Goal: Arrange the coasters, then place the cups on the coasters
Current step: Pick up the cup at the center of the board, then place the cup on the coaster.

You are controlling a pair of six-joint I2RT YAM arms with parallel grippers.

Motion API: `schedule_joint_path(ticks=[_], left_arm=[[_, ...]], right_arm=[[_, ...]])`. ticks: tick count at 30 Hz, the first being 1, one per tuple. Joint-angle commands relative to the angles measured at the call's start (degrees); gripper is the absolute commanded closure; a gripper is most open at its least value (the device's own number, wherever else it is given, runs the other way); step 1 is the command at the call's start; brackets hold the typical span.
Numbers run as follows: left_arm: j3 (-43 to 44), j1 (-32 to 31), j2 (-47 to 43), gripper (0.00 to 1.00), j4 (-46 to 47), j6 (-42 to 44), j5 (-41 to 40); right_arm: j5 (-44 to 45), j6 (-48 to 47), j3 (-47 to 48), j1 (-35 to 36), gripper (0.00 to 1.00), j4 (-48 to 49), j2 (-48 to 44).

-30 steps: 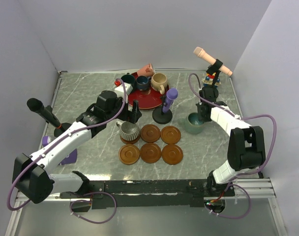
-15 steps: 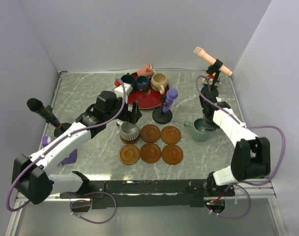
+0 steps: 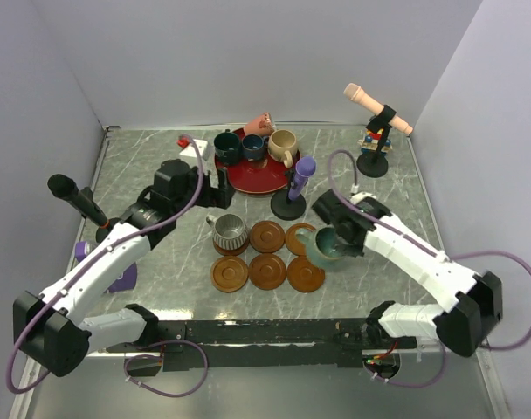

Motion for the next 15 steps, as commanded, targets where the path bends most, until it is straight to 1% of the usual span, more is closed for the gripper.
schedule_joint_path(ticks=[1,3,7,9,12,15], left_arm=[[-0.1,4.1,-3.0,0.03,2.3,-1.6,-2.3],[-0.1,5.2,-3.7,0.03,2.2,-1.4,-3.1],[-0.3,6.1,-5.0,0.03,2.3,-0.8,-4.2],[-0.2,6.3,-5.0,0.03,2.1,-0.8,-4.1],[-0.1,6.6,-4.9,0.03,2.0,-0.9,-3.6],[-0.1,6.8,-5.1,0.03,2.0,-1.1,-3.4]], right_arm=[[2.4,17.8,11.1,7.2,1.00,-6.5,6.9],[3.3,21.8,16.7,9.9,1.00,-10.7,12.4],[4.5,26.4,30.0,13.4,1.00,-19.4,25.3],[4.2,24.6,36.2,14.5,1.00,-20.8,30.7],[3.0,24.1,39.9,15.0,1.00,-19.9,35.4],[3.7,24.9,42.7,15.6,1.00,-20.7,38.2]])
